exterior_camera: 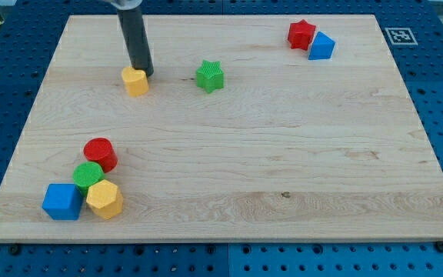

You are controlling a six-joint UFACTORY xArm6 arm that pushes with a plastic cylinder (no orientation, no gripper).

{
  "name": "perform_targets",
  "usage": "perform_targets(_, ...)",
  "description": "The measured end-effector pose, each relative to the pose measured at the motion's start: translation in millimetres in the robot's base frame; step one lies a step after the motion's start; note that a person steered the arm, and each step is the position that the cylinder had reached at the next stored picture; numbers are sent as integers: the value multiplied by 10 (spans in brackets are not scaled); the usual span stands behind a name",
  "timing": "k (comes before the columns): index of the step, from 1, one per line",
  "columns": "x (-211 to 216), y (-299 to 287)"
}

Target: Slide the yellow heart into the group of blocks

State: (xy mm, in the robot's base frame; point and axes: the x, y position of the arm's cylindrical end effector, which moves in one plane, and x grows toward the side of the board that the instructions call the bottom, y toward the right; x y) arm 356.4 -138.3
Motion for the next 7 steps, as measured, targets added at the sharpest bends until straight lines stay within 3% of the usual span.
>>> perform_targets(2, 458, -183)
perform_targets(5, 532, -475)
perform_targets(7, 947, -451)
